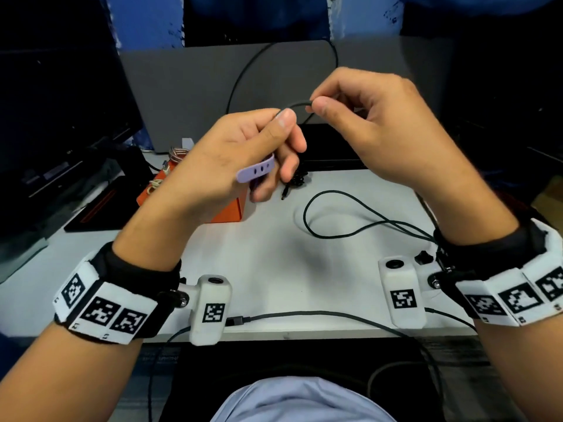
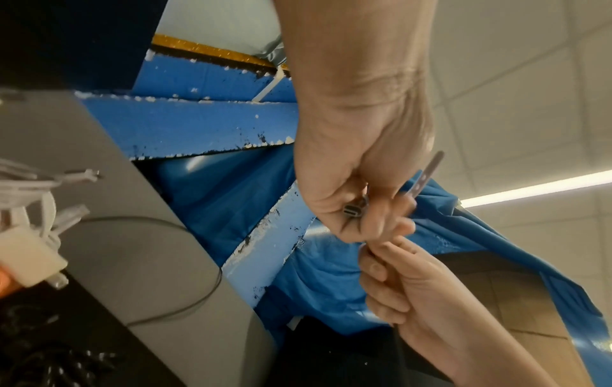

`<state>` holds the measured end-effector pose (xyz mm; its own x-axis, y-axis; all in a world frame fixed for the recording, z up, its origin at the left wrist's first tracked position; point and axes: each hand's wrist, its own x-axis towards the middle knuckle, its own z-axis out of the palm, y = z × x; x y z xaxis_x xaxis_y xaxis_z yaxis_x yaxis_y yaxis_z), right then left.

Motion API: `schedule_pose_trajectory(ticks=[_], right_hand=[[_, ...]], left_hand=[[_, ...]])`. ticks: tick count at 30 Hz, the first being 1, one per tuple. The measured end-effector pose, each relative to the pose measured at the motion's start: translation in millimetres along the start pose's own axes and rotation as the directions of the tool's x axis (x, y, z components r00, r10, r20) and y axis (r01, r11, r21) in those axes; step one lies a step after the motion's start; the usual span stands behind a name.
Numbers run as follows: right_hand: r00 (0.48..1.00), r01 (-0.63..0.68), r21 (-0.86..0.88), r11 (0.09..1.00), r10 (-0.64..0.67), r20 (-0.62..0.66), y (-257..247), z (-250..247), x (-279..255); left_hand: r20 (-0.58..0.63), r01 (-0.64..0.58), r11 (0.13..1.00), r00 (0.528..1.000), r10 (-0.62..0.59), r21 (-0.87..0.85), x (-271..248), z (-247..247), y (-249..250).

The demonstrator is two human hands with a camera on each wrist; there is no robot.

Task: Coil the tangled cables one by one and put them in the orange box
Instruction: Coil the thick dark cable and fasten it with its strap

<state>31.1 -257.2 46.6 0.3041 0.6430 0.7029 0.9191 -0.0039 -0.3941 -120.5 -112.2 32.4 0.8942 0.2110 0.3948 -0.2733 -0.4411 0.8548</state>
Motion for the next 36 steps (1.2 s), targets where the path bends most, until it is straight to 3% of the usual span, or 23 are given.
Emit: schedule_pose_trajectory(ticks=[2,4,7,9,12,15,17,19,21,25,29,32,36], right_hand=[[0.999,-0.038,-0.048,0.998,0.039,0.034,2.2,6.7,0.1],[0.992,-0.078,-0.114,0.990,0.089,0.093,3.0,16.8,-1.0],[0.937,-0.123,-0.200,0.972,0.180,0.299,1.1,31.7,-5.1],[0.850,-0.095,-0.236,0.967,0.202,0.487,-3.8,36.7,-10.2],[0.752,0.058,-0.196,0.979,0.087,0.654,-13.9,39.3,-17.5],[0.779,0.121,-0.158,0.980,0.005,0.628,-18.6,31.9,-15.9],[0.830,0.135,-0.129,0.982,-0.041,0.556,-21.7,22.2,-13.0],[0.903,0.064,-0.027,0.998,-0.047,0.427,-21.0,11.2,-11.1],[0.957,0.003,0.081,0.997,-0.026,0.290,-18.6,3.1,-9.6],[0.987,-0.015,0.058,0.998,0.006,0.160,-9.4,4.2,-6.9],[0.977,-0.032,0.003,0.999,0.031,0.212,-7.7,6.0,-5.7],[0.964,0.015,0.027,1.000,-0.021,0.265,-11.0,2.7,-6.4],[0.973,-0.016,0.246,0.969,-0.041,0.226,-13.5,3.2,-5.5]], left_hand=[[0.007,0.069,0.975,0.998,-0.069,-0.213,1.9,-1.0,-1.7],[0.032,0.123,0.878,0.992,-0.122,-0.463,3.5,-4.6,-0.6],[-0.014,0.065,0.763,0.995,-0.096,-0.643,7.0,-12.7,-2.5],[-0.156,-0.027,0.777,0.983,-0.093,-0.629,10.7,-16.0,-7.1],[-0.365,-0.031,0.925,0.923,-0.119,-0.380,14.0,-12.8,-14.1],[-0.387,0.070,0.997,0.921,-0.048,0.043,14.2,-8.3,-19.8],[-0.300,0.124,0.956,0.953,-0.039,0.268,12.8,-8.5,-23.9],[-0.136,0.131,0.924,0.987,-0.087,0.360,9.7,-7.0,-21.1],[0.016,0.140,0.940,0.988,-0.153,0.310,4.1,-1.8,-11.2],[0.098,0.118,0.984,0.986,-0.132,0.133,-1.0,-2.0,-0.9],[0.218,0.085,0.993,0.971,-0.100,0.076,-1.6,-12.1,-6.9],[0.250,0.058,0.982,0.968,-0.011,-0.181,-2.4,-12.4,-8.7],[0.245,0.066,0.852,0.966,0.075,-0.520,-0.1,-1.2,-7.2]])
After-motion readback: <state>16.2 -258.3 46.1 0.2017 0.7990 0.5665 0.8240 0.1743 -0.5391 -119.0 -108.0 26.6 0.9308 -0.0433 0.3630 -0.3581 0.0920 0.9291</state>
